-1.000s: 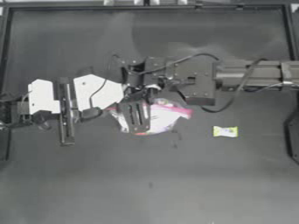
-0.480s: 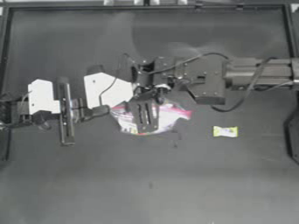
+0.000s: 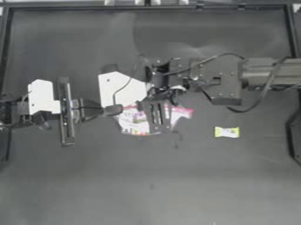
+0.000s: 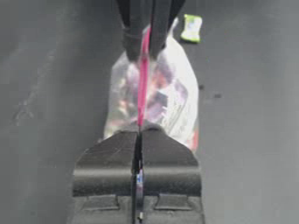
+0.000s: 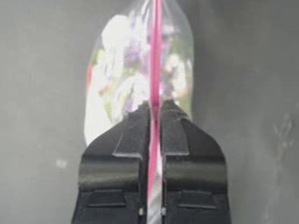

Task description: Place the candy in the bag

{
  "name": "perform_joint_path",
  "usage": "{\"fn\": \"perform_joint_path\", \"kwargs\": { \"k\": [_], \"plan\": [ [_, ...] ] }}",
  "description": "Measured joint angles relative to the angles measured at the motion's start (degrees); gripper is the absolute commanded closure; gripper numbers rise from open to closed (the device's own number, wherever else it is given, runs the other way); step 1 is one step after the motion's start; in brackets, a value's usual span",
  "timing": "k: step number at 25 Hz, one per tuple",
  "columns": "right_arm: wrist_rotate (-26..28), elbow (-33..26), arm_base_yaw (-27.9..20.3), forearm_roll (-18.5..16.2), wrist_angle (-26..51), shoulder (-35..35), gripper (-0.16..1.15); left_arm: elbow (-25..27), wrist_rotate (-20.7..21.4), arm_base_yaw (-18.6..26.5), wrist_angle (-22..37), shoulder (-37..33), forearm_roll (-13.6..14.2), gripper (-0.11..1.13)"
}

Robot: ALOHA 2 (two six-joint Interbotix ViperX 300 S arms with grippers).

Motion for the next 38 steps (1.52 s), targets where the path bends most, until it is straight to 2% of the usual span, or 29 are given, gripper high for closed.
{"fn": "perform_joint_path", "kwargs": {
  "k": [38],
  "plan": [
    [9.05,16.00,-0.09,-5.36,-2.02,-13.18,0.69,-0.09,0.09,0.00,-0.26,-0.79,0.00,0.93]
  ]
}}
